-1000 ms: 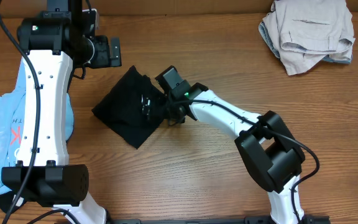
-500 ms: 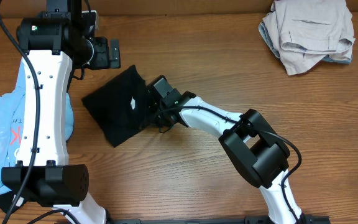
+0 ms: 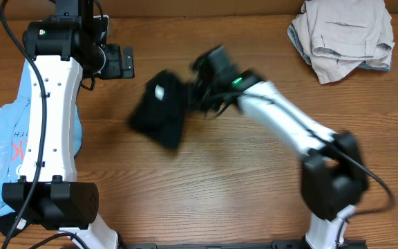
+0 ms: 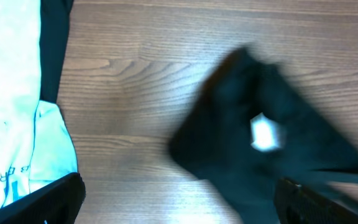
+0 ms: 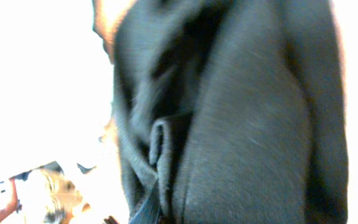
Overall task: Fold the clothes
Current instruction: 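Carry the black shirt with the right gripper toward the beige garment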
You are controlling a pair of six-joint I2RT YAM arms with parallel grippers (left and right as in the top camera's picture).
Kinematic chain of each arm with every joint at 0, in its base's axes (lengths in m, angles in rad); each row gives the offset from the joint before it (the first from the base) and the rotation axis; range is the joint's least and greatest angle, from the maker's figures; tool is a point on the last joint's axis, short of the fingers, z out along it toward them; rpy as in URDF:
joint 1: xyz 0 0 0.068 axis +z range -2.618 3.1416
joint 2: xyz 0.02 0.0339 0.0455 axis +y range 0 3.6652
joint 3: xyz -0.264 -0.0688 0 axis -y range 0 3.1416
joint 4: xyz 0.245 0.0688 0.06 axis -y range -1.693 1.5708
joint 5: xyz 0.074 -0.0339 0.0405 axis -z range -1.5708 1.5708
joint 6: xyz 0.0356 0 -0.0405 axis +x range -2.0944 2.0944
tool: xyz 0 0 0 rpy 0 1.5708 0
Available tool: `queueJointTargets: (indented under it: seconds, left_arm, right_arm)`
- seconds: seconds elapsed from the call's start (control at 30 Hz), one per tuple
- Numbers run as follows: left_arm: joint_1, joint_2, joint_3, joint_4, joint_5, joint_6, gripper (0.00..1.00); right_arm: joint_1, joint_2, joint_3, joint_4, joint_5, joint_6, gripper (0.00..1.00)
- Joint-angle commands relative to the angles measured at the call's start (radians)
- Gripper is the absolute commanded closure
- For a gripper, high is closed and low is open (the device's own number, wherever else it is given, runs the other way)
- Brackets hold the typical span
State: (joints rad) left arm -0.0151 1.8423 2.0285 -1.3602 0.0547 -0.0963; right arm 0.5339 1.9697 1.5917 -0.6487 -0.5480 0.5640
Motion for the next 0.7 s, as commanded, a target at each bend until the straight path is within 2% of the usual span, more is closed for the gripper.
queueJointTargets:
  seconds: [0.0,0.1,0.37,0.53,0.67]
  left_arm:
    - [0.008,0.002,-0.006,0.013,-0.014,0.022,0.0]
    - [0.008,0.002,-0.006,0.023,-0.013,0.021,0.0]
    - [0.008,0.002,-0.006,0.03,-0.013,0.022,0.0]
    - [0.008,0.002,-0.006,0.048,-0.013,0.022,0.0]
    - [0.008,0.002,-0.006,0.065,-0.014,0.022,0.0]
  right_arm:
    - [-0.108,-0.126,0.134,-0.024,-0.012,-0.08,0.96]
    - [-0.189,-0.128,0.212,-0.027,-0.011,-0.079,0.96]
    - [-0.452,-0.128,0.341,0.148,-0.004,-0.062,0.96]
    - [-0.581,-0.122,0.345,0.314,-0.004,-0.057,0.96]
    - [-0.665,-0.102,0.345,0.476,-0.004,0.011,0.96]
